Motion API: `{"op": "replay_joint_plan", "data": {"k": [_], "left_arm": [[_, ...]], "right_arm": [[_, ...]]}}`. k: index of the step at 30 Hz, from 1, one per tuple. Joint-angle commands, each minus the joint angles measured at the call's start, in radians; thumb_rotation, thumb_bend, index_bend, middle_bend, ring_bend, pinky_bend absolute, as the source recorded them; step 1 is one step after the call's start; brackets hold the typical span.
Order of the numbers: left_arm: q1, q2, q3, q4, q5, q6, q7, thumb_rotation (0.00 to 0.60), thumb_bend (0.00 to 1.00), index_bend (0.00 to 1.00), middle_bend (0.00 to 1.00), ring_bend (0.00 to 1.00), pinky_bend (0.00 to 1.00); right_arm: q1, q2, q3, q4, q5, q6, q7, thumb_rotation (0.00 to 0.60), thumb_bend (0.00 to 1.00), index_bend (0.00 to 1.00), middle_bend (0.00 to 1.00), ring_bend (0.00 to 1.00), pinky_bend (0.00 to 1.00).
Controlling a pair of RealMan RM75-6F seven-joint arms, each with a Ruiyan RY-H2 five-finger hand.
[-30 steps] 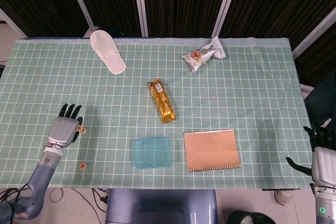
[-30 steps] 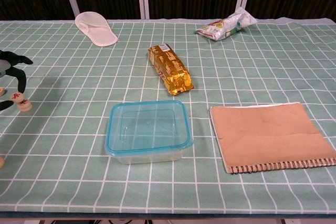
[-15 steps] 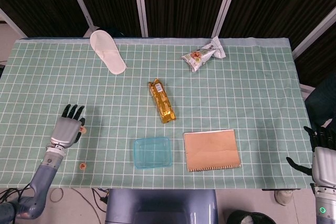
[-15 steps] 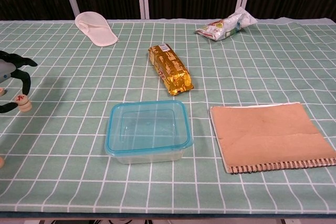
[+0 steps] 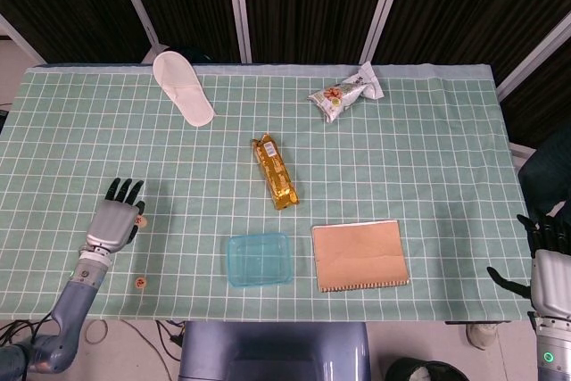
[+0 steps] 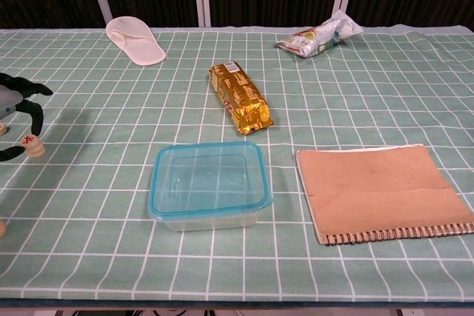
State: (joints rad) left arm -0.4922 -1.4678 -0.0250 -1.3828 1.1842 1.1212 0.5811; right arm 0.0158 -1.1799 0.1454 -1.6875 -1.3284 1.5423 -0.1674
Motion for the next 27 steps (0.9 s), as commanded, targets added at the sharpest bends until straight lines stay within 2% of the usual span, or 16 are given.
{"op": "replay_joint_plan", "data": {"k": [1, 20, 27], "left_arm": [[0.000, 0.001, -0.002, -0.003, -0.001, -0.001, 0.003, 0.600, 0.35, 0.43, 0.07, 0.00, 0.06], [0.008, 0.008, -0.005, -0.009, -0.001, 0.000, 0.023, 0.600, 0.35, 0.42, 0.07, 0.00, 0.06], [0.020, 0.032, -0.017, -0.022, 0.011, 0.027, -0.005, 0.600, 0.35, 0.41, 0.07, 0.00, 0.06]], "right_arm": [[0.000, 0.000, 0.000, 0.000, 0.000, 0.001, -0.001, 0.600, 0.20, 0.15, 0.07, 0.07, 0.00], [0.000, -0.003, 0.004, -0.001, 0.007, 0.002, -0.007, 0.600, 0.20, 0.15, 0.07, 0.07, 0.00], [-0.001, -0.003, 0.004, 0.000, 0.007, 0.004, -0.007, 0.600, 0.20, 0.15, 0.07, 0.07, 0.00]]}}
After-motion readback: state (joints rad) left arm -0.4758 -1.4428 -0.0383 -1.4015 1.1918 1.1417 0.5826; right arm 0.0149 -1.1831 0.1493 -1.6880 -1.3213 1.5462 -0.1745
